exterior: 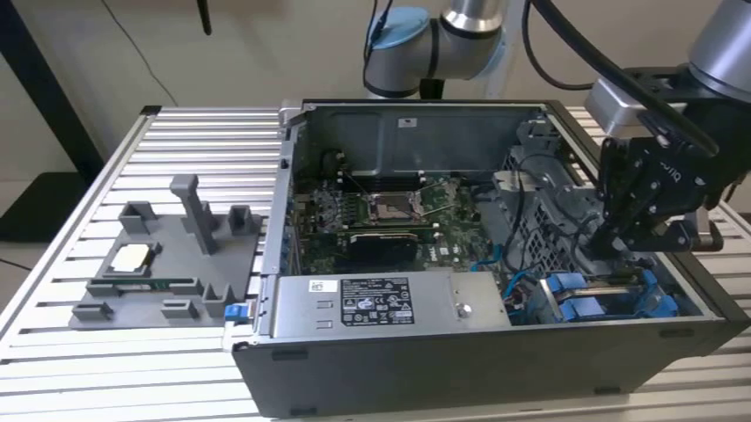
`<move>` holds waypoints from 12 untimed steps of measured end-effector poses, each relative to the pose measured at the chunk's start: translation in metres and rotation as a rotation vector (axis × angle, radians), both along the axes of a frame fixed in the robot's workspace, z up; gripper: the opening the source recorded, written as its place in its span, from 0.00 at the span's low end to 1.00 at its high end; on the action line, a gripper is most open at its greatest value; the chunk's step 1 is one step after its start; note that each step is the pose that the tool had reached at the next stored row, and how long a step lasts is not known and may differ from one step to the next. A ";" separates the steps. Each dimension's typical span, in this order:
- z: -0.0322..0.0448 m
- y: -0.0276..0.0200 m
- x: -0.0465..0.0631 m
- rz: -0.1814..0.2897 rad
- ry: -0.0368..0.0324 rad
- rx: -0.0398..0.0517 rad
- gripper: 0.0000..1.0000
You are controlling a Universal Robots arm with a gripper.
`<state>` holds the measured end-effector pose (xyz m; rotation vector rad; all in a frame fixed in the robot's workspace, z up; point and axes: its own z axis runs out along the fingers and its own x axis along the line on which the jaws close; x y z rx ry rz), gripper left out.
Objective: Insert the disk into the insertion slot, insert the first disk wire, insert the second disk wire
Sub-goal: 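Insert the second disk wire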
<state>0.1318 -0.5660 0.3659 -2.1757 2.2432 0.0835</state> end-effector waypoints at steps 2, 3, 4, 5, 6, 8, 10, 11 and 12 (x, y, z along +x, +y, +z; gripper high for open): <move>-0.0014 -0.0002 0.002 0.000 0.0000 -0.0001 0.16; -0.0021 -0.0002 0.002 0.000 0.0000 0.0000 0.16; -0.0026 -0.0002 0.003 0.000 0.0000 -0.0001 0.16; -0.0029 -0.0002 0.003 0.000 0.0000 -0.0001 0.16; -0.0030 -0.0002 0.003 0.000 0.0000 -0.0004 0.16; -0.0033 -0.0002 0.003 0.000 0.0000 -0.0001 0.16; -0.0034 -0.0002 0.003 0.000 0.0000 -0.0002 0.16; -0.0035 -0.0002 0.003 0.000 0.0000 -0.0001 0.16; -0.0038 -0.0002 0.003 0.000 -0.0003 -0.0001 0.16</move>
